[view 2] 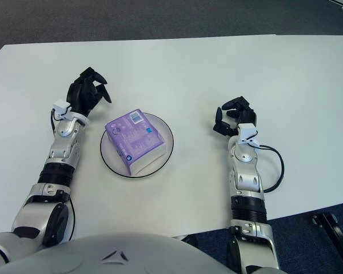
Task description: Put the tissue paper into the plate.
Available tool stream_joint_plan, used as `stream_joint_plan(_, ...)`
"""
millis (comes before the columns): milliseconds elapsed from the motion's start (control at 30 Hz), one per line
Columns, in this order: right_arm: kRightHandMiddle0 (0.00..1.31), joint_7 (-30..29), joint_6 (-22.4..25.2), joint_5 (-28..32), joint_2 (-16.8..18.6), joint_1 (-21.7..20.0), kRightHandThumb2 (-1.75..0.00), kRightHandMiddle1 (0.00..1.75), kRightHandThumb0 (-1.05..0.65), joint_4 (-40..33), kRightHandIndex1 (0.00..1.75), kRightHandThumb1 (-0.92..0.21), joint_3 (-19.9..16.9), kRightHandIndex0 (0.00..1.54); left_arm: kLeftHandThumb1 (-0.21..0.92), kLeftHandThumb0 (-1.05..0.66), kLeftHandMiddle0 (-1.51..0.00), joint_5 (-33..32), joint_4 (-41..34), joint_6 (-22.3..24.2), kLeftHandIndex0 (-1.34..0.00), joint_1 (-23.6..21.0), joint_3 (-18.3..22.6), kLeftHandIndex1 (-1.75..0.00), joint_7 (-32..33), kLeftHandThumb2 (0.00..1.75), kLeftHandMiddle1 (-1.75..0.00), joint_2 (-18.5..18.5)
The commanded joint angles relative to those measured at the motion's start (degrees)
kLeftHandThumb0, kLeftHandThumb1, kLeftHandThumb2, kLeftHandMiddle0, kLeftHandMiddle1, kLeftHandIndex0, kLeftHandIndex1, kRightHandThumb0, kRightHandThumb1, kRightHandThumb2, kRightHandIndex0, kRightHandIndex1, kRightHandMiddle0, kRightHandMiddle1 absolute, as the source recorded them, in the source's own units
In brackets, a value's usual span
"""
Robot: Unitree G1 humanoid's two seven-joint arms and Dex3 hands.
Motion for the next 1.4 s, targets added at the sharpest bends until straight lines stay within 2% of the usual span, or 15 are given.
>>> stream_joint_plan(0,0.54,1.6,0.5,0.2,2.5,4.1,-1.20,1.75,-0.45,3.8,1.75,-0.41,1.6,0.99,0.89,-0.47,-1.19,0.7,3.2,0.8,-0.86,4.7,0.6,-1.75,1.3,0.93,-1.75,-1.3)
stream_joint_plan(300,0.53,2.1,2.6,0.8,3.1,3.9,-1.19,1.75,-0.45,2.9,1.75,-0.42,1.8,0.98,0.87,-0.45,-1.20,2.2,3.0,1.9,-0.86,6.0,0.2,-1.75,2.9,0.95,-1.75,-2.0)
stream_joint_plan(600,0.53,2.1,1.9,0.4,3.9,2.9,-1.19,1.75,-0.45,2.6,1.75,-0.42,2.6,1.00,0.86,-0.44,-1.23,1.6,4.0,1.6,-0.85,7.4,0.6,-1.75,2.5,0.95,-1.75,-2.2)
stream_joint_plan(1000,0.55,3.0,3.6,-0.5,3.0,3.3,-1.22,1.75,-0.45,0.9,1.75,-0.39,4.2,1.02,0.85,-0.44,-1.25,2.0,3.7,0.4,-0.86,8.9,2.2,-1.75,3.9,0.95,-1.75,-2.0)
stream_joint_plan(1233,0.56,3.7,4.5,-0.7,2.4,3.2,-1.24,1.75,-0.46,0.2,1.75,-0.38,5.0,1.01,0.84,-0.44,-1.21,2.5,2.5,0.7,-0.83,9.6,2.5,-1.75,6.1,0.96,-1.75,-2.7)
stream_joint_plan(1300,0.56,4.1,4.6,-0.5,2.3,3.2,-1.24,1.75,-0.46,0.0,1.75,-0.38,5.0,1.00,0.68,-0.42,-1.16,2.5,1.8,0.8,-0.59,10.0,2.5,-1.75,6.6,0.99,-1.75,-3.0)
stream_joint_plan(1367,0.57,4.4,4.7,-0.4,2.2,3.2,-1.24,1.75,-0.46,-0.2,1.75,-0.37,5.0,1.00,0.62,-0.42,-1.14,2.4,1.3,1.0,-0.51,10.2,2.4,-1.75,7.0,1.00,-1.75,-3.2)
